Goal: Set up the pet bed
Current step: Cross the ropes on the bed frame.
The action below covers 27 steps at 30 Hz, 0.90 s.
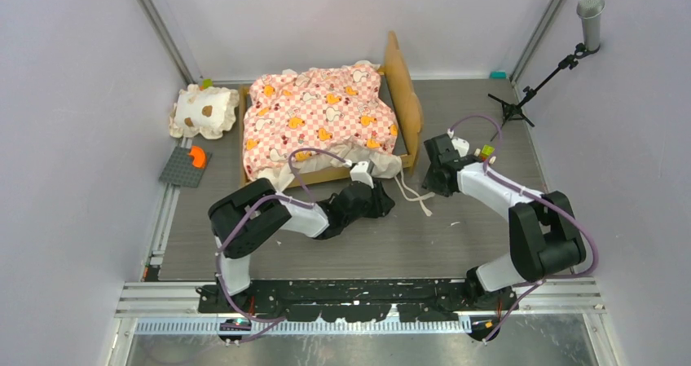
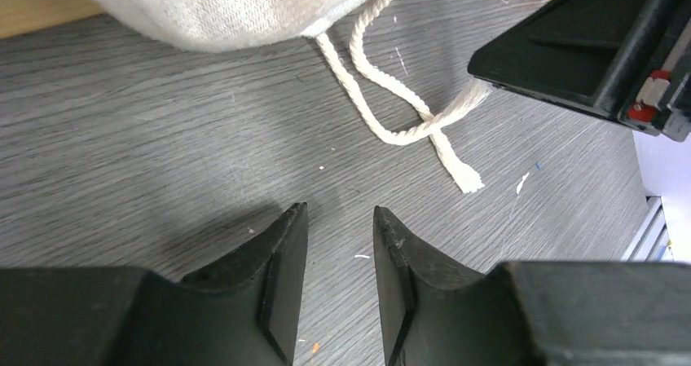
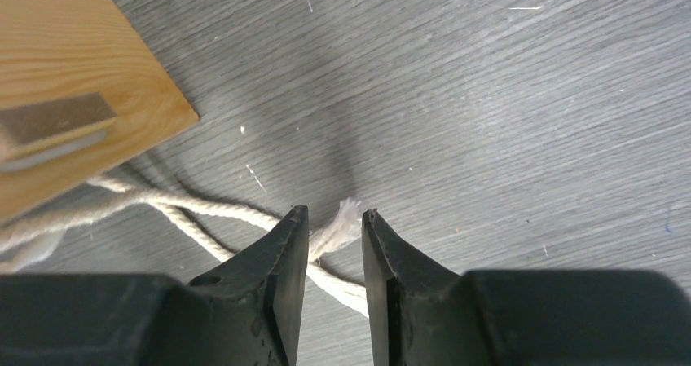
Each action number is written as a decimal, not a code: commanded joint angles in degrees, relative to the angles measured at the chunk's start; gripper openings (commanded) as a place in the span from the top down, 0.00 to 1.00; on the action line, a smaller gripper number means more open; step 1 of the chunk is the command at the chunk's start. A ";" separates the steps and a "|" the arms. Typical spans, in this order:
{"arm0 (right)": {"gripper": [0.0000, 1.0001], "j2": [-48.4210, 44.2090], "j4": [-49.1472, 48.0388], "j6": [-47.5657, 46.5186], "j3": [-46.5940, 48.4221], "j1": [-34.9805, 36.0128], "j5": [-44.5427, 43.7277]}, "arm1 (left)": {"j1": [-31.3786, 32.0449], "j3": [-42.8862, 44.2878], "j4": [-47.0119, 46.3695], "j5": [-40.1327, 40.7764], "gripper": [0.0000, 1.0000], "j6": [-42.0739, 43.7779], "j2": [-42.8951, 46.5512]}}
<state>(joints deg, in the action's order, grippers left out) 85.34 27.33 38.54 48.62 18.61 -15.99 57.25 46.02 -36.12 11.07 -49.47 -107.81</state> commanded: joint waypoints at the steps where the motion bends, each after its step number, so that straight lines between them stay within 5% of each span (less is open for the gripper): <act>1: 0.64 -6.39 -3.56 -4.24 -2.06 -0.25 0.79 | -0.17 -0.94 0.30 2.69 0.65 3.31 4.31; 8: 0.62 -11.87 -5.67 -6.68 -5.57 -0.26 0.99 | -1.01 -1.90 0.35 0.90 0.68 4.74 5.67; 18: 0.67 -12.49 -17.72 -8.52 -10.17 -0.17 17.66 | -4.78 -2.25 -0.46 -6.49 0.76 6.30 6.88; 24: 0.70 -12.17 -12.98 5.31 -8.54 -0.20 11.28 | -4.80 -2.18 2.22 -6.50 0.77 8.81 9.49; 27: 0.64 -13.23 -9.21 13.22 -7.69 -0.14 11.71 | -4.87 -2.16 3.52 -6.21 0.77 9.81 10.94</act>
<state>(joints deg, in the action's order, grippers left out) 73.54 14.81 39.92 38.61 18.57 -2.87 52.40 43.81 -33.71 5.06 -42.65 -100.44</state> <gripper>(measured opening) 0.320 0.234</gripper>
